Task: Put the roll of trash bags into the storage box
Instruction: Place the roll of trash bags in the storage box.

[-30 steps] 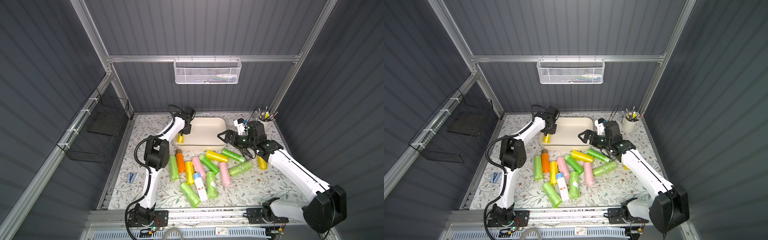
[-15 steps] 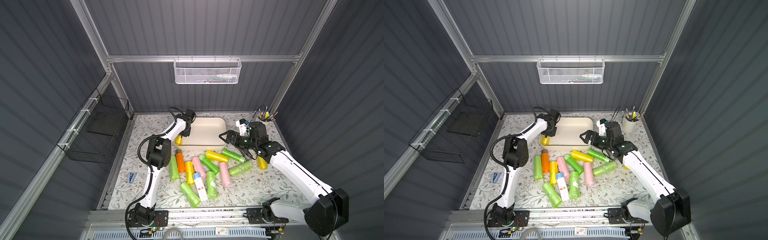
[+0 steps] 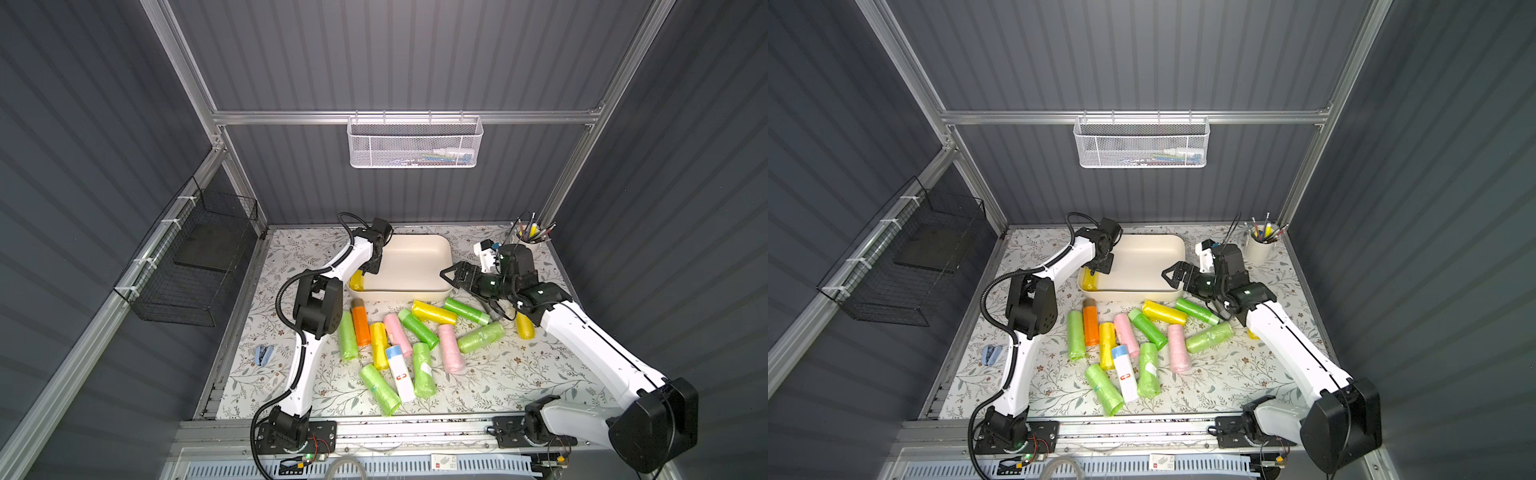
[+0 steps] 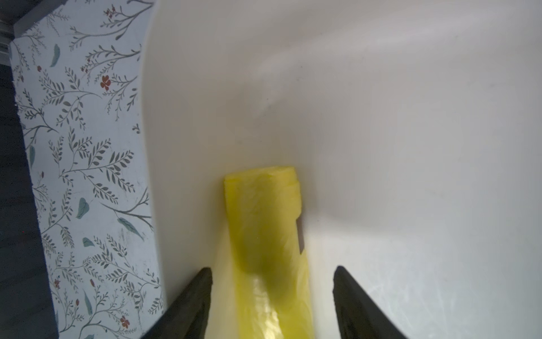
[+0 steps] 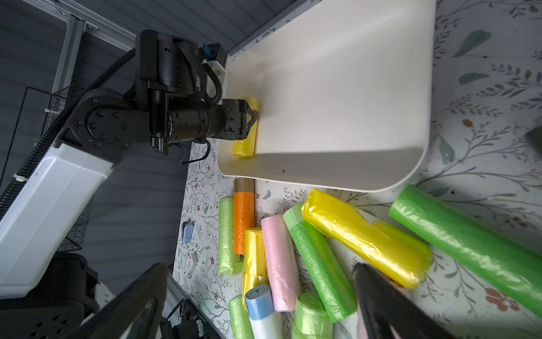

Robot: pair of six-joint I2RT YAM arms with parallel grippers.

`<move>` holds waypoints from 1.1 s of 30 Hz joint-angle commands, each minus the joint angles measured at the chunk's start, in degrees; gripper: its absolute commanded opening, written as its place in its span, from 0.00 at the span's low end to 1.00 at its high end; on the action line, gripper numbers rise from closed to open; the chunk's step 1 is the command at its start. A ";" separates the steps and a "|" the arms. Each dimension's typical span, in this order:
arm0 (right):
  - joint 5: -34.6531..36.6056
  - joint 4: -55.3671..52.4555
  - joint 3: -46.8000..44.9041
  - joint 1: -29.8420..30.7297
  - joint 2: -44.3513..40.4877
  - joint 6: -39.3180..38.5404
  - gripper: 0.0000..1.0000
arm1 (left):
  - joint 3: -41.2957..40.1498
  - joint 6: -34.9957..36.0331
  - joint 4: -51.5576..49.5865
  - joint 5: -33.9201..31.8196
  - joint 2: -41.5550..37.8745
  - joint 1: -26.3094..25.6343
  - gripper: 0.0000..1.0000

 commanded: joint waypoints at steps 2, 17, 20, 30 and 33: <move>0.38 -0.47 -0.61 -0.49 -0.92 -0.97 0.99 | 0.84 0.10 -0.53 -0.53 -3.29 0.05 0.70; 3.49 -0.72 -0.59 -0.92 -1.99 -2.02 0.99 | -2.25 -0.70 0.59 3.39 -10.92 0.10 0.91; 4.78 0.09 -1.63 -0.75 -3.21 -1.23 0.99 | -4.81 -1.29 1.40 4.92 -14.32 0.07 0.98; 13.59 -6.25 0.67 3.03 -2.75 -4.88 0.99 | -18.25 -3.09 3.48 9.90 -30.32 0.07 1.00; 16.08 -8.70 2.31 4.99 -1.29 -5.63 0.99 | -25.39 -3.86 5.43 12.82 -36.13 0.05 1.00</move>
